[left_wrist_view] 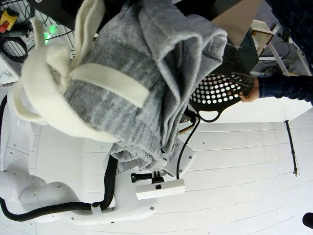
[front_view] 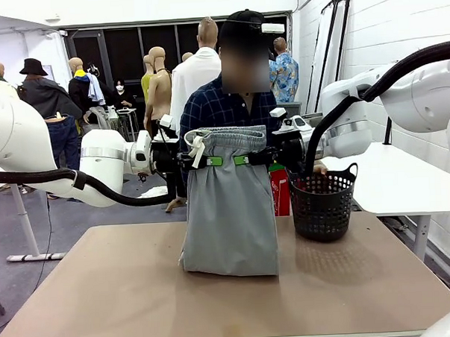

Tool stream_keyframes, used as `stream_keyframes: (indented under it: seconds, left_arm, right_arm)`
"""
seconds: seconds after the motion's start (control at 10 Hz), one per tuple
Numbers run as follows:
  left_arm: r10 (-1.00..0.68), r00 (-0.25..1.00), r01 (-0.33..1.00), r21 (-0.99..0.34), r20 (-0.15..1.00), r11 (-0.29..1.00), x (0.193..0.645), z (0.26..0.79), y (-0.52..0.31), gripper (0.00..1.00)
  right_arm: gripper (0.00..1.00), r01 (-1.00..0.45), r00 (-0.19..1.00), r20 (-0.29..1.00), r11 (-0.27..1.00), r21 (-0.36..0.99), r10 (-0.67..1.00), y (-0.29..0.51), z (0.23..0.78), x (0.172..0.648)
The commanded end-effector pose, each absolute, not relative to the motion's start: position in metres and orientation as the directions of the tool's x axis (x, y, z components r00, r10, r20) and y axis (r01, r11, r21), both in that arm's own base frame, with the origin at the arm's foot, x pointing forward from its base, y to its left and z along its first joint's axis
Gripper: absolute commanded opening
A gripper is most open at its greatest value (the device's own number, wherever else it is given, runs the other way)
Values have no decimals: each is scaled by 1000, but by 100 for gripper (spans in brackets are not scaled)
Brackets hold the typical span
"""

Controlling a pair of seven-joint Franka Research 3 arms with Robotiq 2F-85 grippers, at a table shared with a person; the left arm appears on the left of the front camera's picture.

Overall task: Fold the training pants.
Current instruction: Fold the Training pants in half.

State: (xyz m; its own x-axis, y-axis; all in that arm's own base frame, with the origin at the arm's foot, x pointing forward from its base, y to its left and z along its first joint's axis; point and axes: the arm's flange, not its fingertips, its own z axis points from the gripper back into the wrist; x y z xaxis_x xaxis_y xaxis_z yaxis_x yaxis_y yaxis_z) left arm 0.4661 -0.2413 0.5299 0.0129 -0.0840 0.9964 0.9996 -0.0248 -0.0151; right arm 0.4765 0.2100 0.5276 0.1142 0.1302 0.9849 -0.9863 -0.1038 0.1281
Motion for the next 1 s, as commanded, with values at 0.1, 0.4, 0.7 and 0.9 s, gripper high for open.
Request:
stream_keyframes:
  seconds: [0.1, 0.4, 0.7, 0.9]
  left_arm:
    - [-51, -5, 1000, 4, 999, -24, 462, 532, -241, 0]
    - [-83, 27, 999, -29, 996, -23, 473, 532, -236, 0]
    - [-62, 30, 999, -32, 998, -23, 496, 544, -225, 0]
    - [-60, 24, 999, -26, 998, -35, 512, 555, -224, 0]
  right_arm:
    - [0, -987, 113, 987, -103, 125, 118, 211, 531, 476]
    - [0, -980, 132, 982, -130, 150, 139, 219, 535, 488]
    - [0, -982, 120, 976, -126, 144, 182, 229, 550, 513]
    - [0, -986, 92, 970, -118, 121, 223, 234, 564, 535]
